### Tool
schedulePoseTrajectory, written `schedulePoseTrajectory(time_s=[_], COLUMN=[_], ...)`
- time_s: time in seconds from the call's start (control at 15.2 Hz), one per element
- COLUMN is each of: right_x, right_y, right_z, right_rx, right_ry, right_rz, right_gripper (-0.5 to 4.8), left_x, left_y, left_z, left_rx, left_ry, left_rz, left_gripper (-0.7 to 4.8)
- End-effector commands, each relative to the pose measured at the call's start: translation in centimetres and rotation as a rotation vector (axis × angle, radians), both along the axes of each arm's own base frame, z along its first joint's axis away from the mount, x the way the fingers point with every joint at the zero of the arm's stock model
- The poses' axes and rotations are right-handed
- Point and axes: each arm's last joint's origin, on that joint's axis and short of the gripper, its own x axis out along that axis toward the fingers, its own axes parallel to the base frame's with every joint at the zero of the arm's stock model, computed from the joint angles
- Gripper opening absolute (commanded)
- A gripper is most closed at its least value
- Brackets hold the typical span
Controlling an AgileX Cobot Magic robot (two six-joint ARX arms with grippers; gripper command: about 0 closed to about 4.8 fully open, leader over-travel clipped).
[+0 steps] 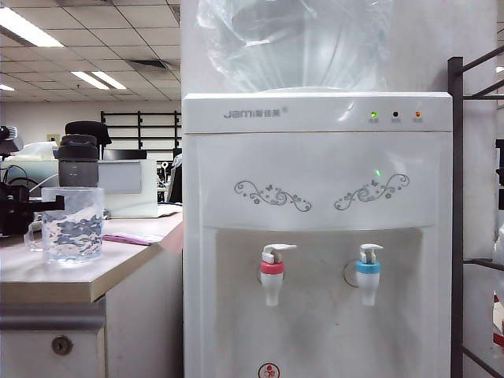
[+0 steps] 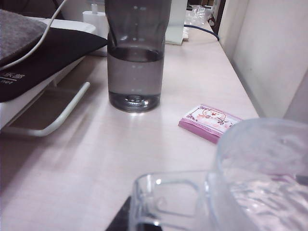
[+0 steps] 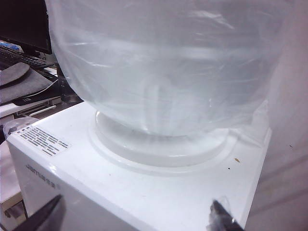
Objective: Pick up the plastic mug from the left desk, go to the hot water outlet of the water dispenser, press the vertical switch to get some water, then put the mug back on the desk.
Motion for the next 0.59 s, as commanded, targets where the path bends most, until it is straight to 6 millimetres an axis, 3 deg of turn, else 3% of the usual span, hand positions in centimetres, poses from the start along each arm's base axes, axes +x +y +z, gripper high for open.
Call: schedulePoseTrajectory(time_s=[0.07, 0.59], right_x=[-0.04, -0.11], right_y=[0.01, 0.08], right_z=[0.34, 0.41], right_rx=[0.003, 0.011], right_ry=[-0.025, -0.028], right_rz=[0.0, 0.028], right_gripper=[3.91, 3.9], left_x=[0.02, 0.01], left_y=[-0.02, -0.02], left_z=[-0.07, -0.13], left_rx=[0.011, 0.011], left_ry=[0.01, 0.016], left_rz=[-0.006, -0.006], left_gripper=[-0.06, -0.06])
